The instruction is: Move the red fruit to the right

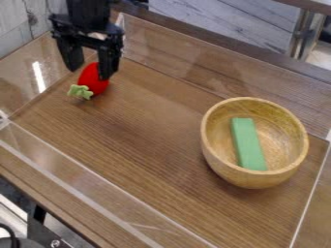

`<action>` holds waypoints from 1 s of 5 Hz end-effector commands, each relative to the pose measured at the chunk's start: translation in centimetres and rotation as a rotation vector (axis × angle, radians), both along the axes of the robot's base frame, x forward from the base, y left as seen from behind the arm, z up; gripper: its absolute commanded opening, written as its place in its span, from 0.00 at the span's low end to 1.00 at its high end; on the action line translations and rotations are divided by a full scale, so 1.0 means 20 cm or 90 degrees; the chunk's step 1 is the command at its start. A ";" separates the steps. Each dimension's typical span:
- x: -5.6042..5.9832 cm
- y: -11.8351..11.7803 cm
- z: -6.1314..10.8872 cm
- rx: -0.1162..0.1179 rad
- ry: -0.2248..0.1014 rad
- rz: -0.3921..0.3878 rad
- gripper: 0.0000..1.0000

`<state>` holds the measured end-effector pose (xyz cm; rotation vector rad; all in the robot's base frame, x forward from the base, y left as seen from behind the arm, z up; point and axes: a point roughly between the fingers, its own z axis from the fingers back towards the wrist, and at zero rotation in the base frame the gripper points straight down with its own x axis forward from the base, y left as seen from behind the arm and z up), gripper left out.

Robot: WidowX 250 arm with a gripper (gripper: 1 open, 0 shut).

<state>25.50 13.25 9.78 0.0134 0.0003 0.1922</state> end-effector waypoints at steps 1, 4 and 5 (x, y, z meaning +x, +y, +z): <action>0.08 0.07 -0.03 0.015 -0.037 0.022 1.00; 0.22 0.33 -0.10 0.011 -0.023 0.013 1.00; 0.23 0.33 -0.12 0.005 -0.016 0.001 1.00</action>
